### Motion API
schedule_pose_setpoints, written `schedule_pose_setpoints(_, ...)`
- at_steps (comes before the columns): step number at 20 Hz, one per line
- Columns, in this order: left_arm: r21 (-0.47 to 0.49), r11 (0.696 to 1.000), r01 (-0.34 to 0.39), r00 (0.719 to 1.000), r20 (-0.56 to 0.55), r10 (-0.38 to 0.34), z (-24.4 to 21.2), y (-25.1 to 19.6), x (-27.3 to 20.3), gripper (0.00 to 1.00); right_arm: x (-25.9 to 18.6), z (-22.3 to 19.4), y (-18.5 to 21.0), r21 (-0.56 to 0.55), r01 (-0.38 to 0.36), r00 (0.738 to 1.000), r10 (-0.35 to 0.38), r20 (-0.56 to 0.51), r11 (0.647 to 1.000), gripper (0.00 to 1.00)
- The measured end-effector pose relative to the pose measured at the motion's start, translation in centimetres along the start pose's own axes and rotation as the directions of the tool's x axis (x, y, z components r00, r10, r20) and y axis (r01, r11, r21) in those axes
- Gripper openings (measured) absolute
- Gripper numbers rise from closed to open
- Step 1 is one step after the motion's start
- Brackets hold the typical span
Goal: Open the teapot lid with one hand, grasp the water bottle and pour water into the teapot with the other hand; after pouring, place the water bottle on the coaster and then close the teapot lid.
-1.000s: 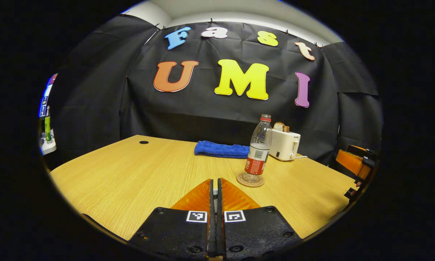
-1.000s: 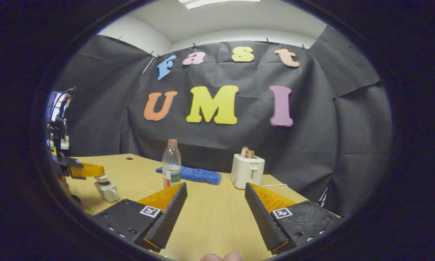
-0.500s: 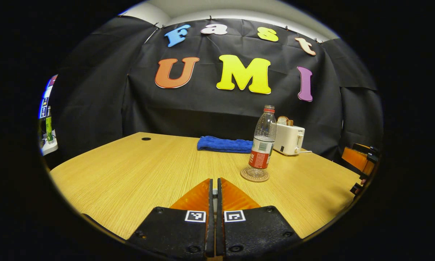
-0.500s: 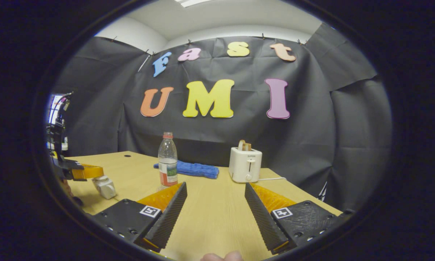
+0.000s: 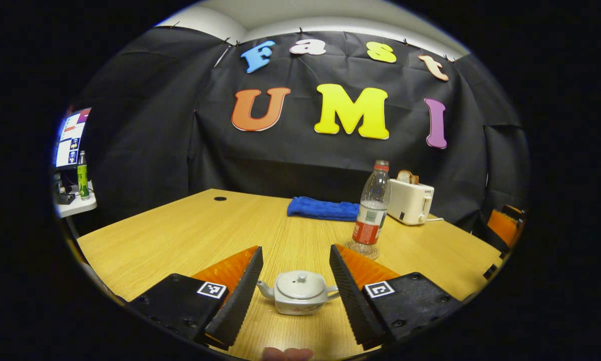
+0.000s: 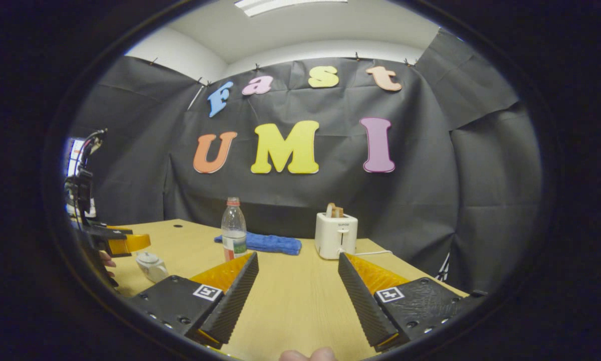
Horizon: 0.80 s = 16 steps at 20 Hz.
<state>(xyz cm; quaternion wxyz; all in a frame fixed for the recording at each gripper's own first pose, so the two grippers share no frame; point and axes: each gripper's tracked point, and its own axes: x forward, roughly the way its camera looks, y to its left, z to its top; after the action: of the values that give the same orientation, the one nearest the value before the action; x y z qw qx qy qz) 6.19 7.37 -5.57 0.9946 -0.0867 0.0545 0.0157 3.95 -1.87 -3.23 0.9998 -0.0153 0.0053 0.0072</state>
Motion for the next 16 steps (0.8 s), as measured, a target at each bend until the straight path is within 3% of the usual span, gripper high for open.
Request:
schedule_pose_setpoints(1,0.006,1.0,-0.007,1.0,0.024,0.007,1.4,-0.2,-0.9,0.99,-0.2,0.5,0.0,0.006,0.003,1.0,-0.003,0.003,1.0,0.95)
schedule_pose_setpoints(6,0.077,0.997,-0.006,0.995,0.1,-0.002,5.7,-3.4,-4.7,0.98,-1.5,3.0,-0.2,0.065,0.008,1.0,-0.01,0.017,0.998,0.95)
schedule_pose_setpoints(16,0.156,0.988,0.01,0.991,0.129,-0.031,6.4,-7.9,-8.4,0.98,-5.2,4.2,-0.2,0.068,0.029,1.0,-0.03,0.003,0.997,0.96)
